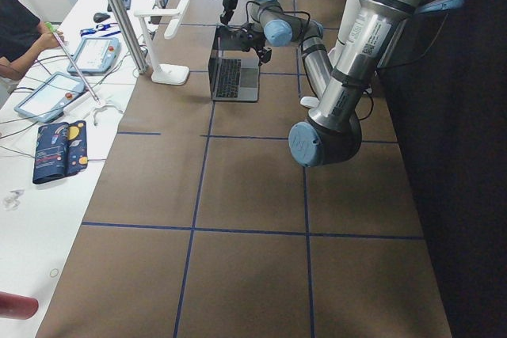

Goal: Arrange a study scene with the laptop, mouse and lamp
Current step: 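Lower the black mouse pad beside the laptop with the right gripper and release, then withdraw the right gripper while the left gripper reaches toward the white mouse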

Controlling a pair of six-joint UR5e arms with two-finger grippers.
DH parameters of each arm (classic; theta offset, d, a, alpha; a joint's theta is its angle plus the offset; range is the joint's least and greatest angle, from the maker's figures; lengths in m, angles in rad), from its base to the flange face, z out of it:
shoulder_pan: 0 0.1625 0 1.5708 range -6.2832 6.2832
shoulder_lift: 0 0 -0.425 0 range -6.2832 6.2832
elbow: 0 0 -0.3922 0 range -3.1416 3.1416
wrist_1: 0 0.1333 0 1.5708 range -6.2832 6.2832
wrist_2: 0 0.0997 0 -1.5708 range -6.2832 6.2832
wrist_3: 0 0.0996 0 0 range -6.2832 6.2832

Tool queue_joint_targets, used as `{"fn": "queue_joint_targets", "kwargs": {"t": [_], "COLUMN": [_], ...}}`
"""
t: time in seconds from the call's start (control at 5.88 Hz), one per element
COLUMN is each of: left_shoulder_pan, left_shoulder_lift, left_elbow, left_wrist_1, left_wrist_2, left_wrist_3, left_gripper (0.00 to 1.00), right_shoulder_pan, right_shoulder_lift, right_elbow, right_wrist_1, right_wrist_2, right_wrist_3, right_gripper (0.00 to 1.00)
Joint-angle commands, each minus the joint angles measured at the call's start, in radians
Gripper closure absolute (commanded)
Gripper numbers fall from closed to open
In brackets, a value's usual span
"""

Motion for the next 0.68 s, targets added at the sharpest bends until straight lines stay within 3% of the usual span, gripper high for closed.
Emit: {"fn": "queue_joint_targets", "kwargs": {"t": [0.0, 0.34, 0.51], "left_shoulder_pan": [0.016, 0.129, 0.149], "left_shoulder_lift": [0.025, 0.03, 0.03], "left_elbow": [-0.002, -0.005, -0.009], "left_wrist_1": [-0.001, 0.001, 0.027], "left_wrist_2": [0.0, 0.104, 0.106], "left_wrist_3": [0.0, 0.003, 0.115], "left_gripper": [0.0, 0.0, 0.0], "right_shoulder_pan": [0.003, 0.129, 0.203], "right_shoulder_lift": [0.005, -0.009, -0.029], "right_elbow": [0.004, 0.01, 0.009], "right_wrist_1": [-0.004, -0.007, -0.033], "right_wrist_2": [0.013, 0.219, 0.305], "right_wrist_3": [-0.002, -0.07, -0.125], "right_gripper": [0.0, 0.0, 0.0]}}
